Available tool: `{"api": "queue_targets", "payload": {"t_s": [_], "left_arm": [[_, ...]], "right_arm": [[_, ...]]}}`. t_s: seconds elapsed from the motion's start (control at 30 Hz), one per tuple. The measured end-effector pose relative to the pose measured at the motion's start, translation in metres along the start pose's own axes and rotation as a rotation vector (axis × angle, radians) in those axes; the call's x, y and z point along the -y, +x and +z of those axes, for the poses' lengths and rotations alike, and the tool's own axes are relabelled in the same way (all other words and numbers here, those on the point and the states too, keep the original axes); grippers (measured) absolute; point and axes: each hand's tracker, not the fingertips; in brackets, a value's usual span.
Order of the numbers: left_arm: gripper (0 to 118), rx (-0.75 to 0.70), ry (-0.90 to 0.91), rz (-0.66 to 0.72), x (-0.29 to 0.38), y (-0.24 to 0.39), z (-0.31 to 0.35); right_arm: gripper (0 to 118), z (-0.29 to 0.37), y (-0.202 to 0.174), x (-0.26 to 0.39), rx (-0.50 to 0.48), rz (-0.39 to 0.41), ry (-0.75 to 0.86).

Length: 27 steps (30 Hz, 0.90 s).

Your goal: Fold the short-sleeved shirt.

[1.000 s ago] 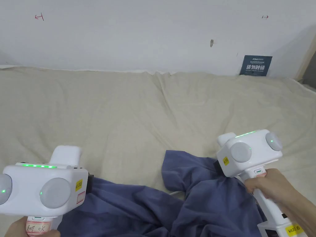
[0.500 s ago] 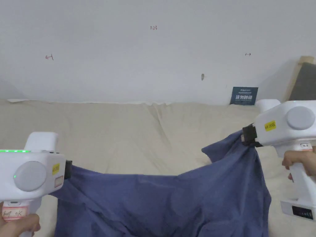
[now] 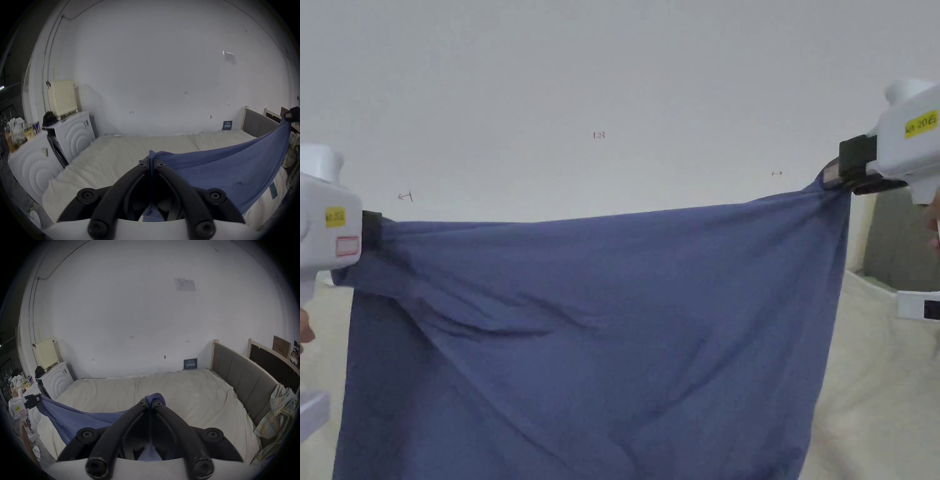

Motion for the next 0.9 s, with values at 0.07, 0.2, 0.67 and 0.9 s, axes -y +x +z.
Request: {"api": "queue_targets", "payload": {"t_s": [0.07,0.2,0.67,0.9], "left_arm": [[3,-0.009,0.029,0.005,-0.022,-0.001,-0.001],[3,-0.024,0.064,-0.002,-0.069,-0.006,-0.019],[3,-0.064,0.16,0.073,-0.215,-0.024,-0.124],[3,-0.083,0.186,0.073,-0.245,-0.021,-0.18]], "right_arm": [[1,-0.002,-0.006,-0.019,0.001,0.014,0.022],[1,-0.016,-0.014,-0.059,0.013,-0.014,0.049],[1,-0.064,-0.063,-0.209,0.001,-0.097,0.201],[1,-0.109,-0.063,-0.241,0.036,-0.072,0.213]]}}
